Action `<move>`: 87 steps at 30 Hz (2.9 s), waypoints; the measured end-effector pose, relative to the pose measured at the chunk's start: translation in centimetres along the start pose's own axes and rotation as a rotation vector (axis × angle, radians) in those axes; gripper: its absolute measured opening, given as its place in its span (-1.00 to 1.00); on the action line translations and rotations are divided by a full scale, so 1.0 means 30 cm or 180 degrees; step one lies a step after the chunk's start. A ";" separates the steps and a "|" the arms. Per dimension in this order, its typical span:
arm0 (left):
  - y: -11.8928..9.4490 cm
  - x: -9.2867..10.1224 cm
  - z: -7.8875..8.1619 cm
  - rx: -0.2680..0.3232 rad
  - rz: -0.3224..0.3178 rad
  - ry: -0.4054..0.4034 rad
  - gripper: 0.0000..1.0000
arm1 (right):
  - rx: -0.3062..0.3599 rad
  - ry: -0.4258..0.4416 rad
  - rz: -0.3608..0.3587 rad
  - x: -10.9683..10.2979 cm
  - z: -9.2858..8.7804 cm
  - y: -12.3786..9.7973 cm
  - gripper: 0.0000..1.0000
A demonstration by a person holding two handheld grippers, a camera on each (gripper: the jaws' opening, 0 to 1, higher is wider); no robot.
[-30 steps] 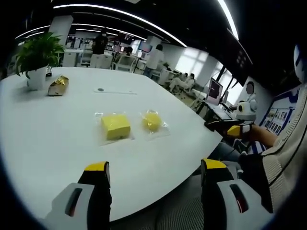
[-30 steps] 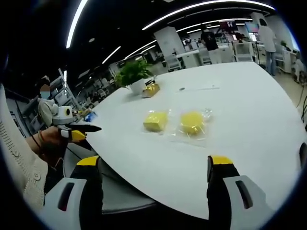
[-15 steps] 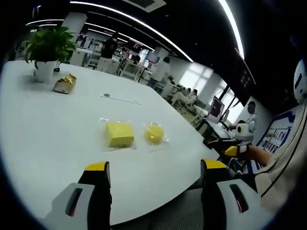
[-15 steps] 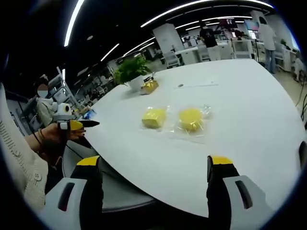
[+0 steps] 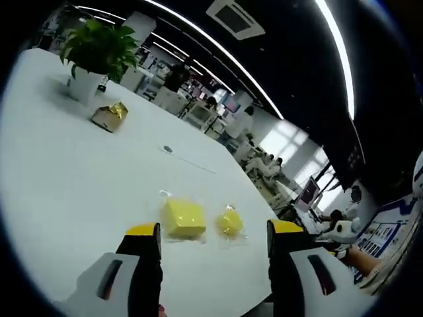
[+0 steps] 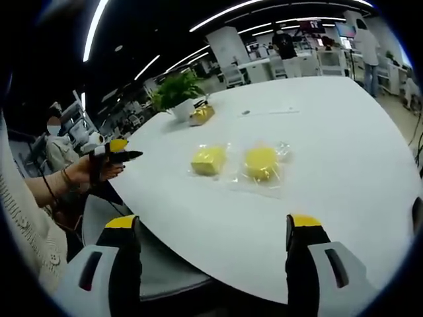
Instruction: Compare the silicone blocks by pressing each to a similar depth, holding the contact briefly, and releasing to observe deformation and rebound differences across the visible hardness samples.
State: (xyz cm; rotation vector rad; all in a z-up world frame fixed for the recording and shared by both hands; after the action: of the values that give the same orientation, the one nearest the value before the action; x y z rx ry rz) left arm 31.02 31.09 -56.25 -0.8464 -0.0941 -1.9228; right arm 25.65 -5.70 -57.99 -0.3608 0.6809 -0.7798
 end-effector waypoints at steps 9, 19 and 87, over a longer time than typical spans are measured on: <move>0.157 -0.087 0.047 0.0031 -0.0130 -0.0281 0.32 | -0.0094 0.0038 -0.0007 0.008 0.025 0.047 0.70; 0.338 -0.186 0.005 -0.0282 -0.0212 -0.0397 0.39 | -0.0192 0.0081 -0.0058 0.023 0.040 0.063 0.70; 0.602 -0.078 0.023 -0.0592 -0.0324 0.0463 -1.00 | -0.0393 0.0102 -0.0035 0.071 0.057 0.118 0.61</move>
State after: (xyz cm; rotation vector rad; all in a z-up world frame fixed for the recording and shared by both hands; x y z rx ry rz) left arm 46.73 24.06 -62.27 -0.8338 0.1334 -2.1065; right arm 29.76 -4.84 -59.51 -0.4653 0.7599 -0.7570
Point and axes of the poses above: the point that each gripper's makers call its tool centre point, and the gripper's own axes: y roughly forward along the fingers, x roughly to its right, z roughly out of its top, the point moved 6 cm from there along -y, roughly backward along the fingers, and after that the axes turned 2 degrees about y, right-handed, at the moved point
